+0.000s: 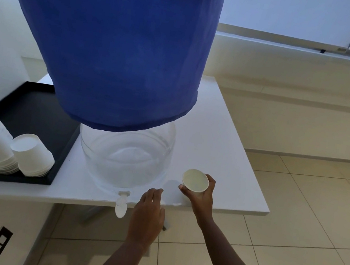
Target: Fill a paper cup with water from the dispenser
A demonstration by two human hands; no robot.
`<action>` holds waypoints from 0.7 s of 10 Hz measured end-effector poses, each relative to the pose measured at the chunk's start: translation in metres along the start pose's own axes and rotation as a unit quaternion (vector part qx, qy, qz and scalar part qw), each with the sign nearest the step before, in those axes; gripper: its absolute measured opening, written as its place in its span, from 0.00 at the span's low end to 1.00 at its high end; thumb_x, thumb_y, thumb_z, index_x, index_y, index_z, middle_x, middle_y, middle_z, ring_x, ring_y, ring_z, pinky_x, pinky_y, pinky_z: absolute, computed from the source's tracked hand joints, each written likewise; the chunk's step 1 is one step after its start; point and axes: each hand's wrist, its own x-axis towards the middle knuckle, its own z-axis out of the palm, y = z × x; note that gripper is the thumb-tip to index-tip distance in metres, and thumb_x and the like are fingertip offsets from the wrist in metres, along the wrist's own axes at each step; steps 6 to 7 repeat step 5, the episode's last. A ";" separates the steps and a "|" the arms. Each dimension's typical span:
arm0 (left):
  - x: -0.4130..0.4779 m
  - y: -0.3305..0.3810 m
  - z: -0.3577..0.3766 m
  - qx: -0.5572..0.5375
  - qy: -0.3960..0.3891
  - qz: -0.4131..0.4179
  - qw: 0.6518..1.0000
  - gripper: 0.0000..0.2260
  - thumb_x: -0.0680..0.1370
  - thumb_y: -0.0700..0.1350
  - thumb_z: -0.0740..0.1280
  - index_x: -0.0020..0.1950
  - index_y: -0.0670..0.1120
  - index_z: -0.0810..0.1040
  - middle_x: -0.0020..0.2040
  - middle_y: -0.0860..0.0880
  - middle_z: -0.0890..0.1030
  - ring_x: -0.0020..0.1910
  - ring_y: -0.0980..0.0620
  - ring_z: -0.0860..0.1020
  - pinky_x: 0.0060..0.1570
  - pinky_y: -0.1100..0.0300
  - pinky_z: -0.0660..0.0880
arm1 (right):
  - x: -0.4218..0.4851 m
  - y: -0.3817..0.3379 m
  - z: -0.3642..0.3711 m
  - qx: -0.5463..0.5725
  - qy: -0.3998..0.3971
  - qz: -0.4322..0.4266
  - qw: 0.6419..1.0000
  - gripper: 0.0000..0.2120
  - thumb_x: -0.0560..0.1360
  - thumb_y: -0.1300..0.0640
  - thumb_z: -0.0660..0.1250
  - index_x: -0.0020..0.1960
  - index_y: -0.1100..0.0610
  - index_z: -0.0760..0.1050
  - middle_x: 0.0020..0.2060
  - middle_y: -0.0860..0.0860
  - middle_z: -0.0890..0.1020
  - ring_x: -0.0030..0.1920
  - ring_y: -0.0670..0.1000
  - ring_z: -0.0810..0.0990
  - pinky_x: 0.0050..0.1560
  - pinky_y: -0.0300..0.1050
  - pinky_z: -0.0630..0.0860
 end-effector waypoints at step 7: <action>0.006 0.009 0.034 0.110 -0.120 -0.003 0.987 0.32 0.81 0.53 0.54 0.75 0.41 0.40 0.78 0.41 0.45 0.77 0.44 0.45 0.77 0.52 0.48 | -0.017 0.020 -0.044 -0.465 -0.106 -0.082 0.875 0.41 0.69 0.32 0.40 0.71 0.60 0.49 0.74 0.58 0.54 0.74 0.57 0.52 0.73 0.55 0.56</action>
